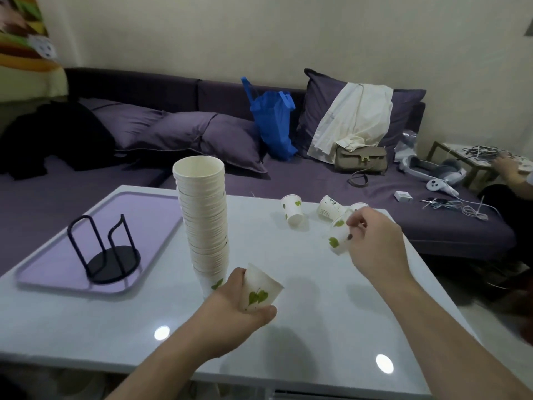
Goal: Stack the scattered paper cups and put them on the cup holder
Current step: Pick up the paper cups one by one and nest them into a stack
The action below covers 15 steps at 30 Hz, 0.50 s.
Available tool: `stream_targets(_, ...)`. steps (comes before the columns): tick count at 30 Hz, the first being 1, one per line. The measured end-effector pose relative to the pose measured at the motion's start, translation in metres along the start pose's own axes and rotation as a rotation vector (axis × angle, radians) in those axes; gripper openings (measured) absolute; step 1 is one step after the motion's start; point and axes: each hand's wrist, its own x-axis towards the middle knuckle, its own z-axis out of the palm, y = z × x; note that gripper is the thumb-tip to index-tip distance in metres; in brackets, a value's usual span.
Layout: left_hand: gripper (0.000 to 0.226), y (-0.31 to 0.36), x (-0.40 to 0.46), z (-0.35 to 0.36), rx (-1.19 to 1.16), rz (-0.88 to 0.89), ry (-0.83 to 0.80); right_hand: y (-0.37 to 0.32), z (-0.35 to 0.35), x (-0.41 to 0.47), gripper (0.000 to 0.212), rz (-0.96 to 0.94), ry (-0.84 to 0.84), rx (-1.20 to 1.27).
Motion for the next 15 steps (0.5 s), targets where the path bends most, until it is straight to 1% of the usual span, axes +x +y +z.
stream_targets(3, 0.06, -0.005, -0.001, -0.011, 0.039, -0.028, -0.025, -0.05, -0.003, 0.0, 0.023, -0.143, 0.07, 0.228)
stream_targets(5, 0.06, -0.007, -0.003, -0.02, 0.018, -0.041, -0.03, -0.084, -0.009, 0.002, 0.023, -0.222, 0.116, 0.36)
stream_targets(8, 0.058, -0.015, -0.006, -0.035, -0.016, -0.035, -0.037, -0.136, -0.019, 0.011, 0.016, -0.359, 0.191, 0.54)
stream_targets(11, 0.056, -0.024, -0.01, -0.049, -0.043, -0.006, -0.06, -0.181, -0.022, 0.023, 0.009, -0.509, 0.244, 0.634)
stream_targets(13, 0.056, -0.026, -0.013, -0.056, -0.055, 0.011, -0.081, -0.204, -0.017, 0.027, 0.012, -0.554, 0.21, 0.646)
stream_targets(15, 0.051, -0.027, -0.017, -0.062, -0.061, 0.023, -0.089, -0.22, -0.01, 0.026, 0.014, -0.602, 0.144, 0.621)
